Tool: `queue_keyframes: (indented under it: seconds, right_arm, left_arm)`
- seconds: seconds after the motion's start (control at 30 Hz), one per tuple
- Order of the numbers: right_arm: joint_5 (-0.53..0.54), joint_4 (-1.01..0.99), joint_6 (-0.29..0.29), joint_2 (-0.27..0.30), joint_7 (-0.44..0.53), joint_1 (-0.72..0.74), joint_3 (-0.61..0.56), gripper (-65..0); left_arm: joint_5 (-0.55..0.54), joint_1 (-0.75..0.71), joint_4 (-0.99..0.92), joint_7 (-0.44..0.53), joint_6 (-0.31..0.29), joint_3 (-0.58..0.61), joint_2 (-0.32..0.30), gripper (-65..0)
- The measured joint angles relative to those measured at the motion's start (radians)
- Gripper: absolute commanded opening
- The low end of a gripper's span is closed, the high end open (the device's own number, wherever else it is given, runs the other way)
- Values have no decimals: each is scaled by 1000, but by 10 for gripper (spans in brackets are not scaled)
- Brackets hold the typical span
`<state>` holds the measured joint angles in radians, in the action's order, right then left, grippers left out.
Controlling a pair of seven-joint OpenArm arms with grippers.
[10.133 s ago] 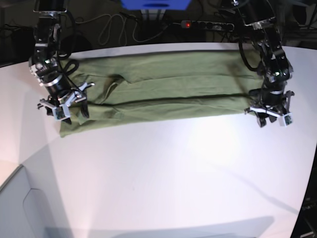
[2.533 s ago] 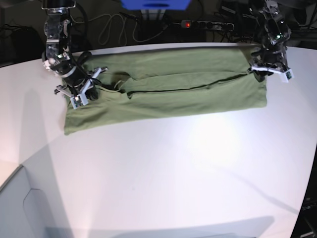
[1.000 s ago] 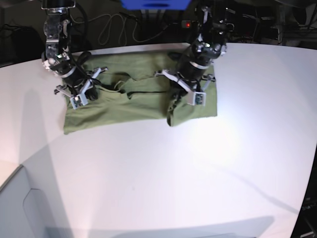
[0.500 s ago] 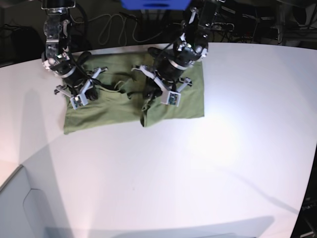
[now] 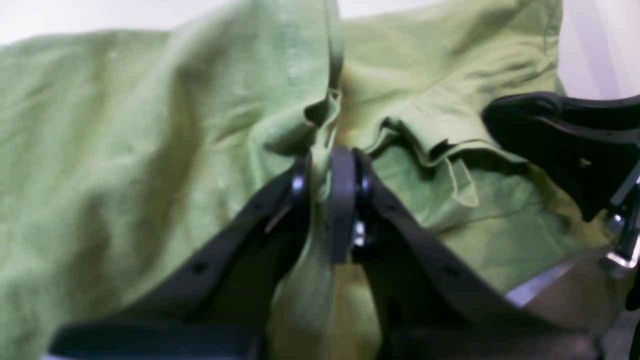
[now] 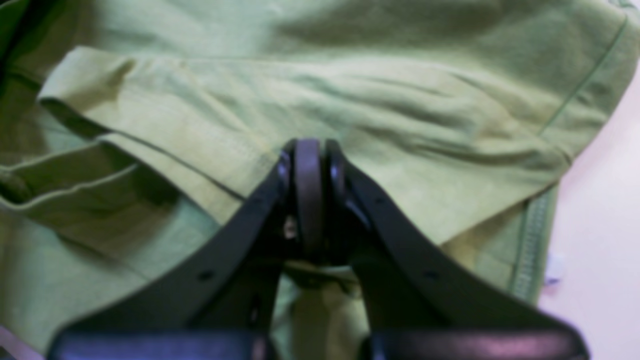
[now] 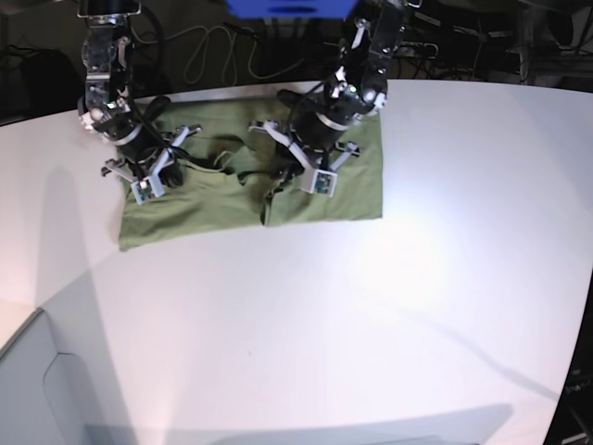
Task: Fold the T-shirt properly
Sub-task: 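Carry the strip end with the left gripper toward the right gripper, folding it in half, then open the left gripper and lift it back from the folded strip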
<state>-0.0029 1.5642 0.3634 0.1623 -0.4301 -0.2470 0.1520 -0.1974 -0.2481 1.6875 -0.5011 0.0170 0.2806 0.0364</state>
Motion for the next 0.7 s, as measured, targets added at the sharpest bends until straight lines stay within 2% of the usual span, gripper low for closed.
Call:
queue_keyframes:
  seconds: [0.07,0.2,0.27,0.3,0.33,0.53,0.63,0.7]
  right_arm:
    - [0,0,0,0,0,0,0,-649]
    - [-5,21,1,3,-21,-3,-1,-636]
    - [-16,37,2,10,-28,-7,-2,-587]
    - [-23,46,2,12,-32,-9,-2,-558]
    - [-20,55,2,15,-35,-10,-2,-520]
    - [-23,113,2,14,-37,-14,0,-323]
    - [-23,187,2,14,-31,-35,5,-275]
    - [-21,245,1,13,-27,-57,5,-268]
  left_arm:
    - [0,6,0,0,0,0,1,-649]
    - [-1,-1,0,1,1,0,2,-426]
    - [-4,-5,1,-2,0,0,2,-316]
    - [-6,-7,3,0,0,0,2,-281]
    - [-6,-11,14,0,0,0,2,-266]
    - [-9,-46,139,2,-1,1,-1,-267]
    - [-8,-77,173,4,-2,-3,-7,-267]
    - [-12,-90,176,2,-8,4,-43,-267]
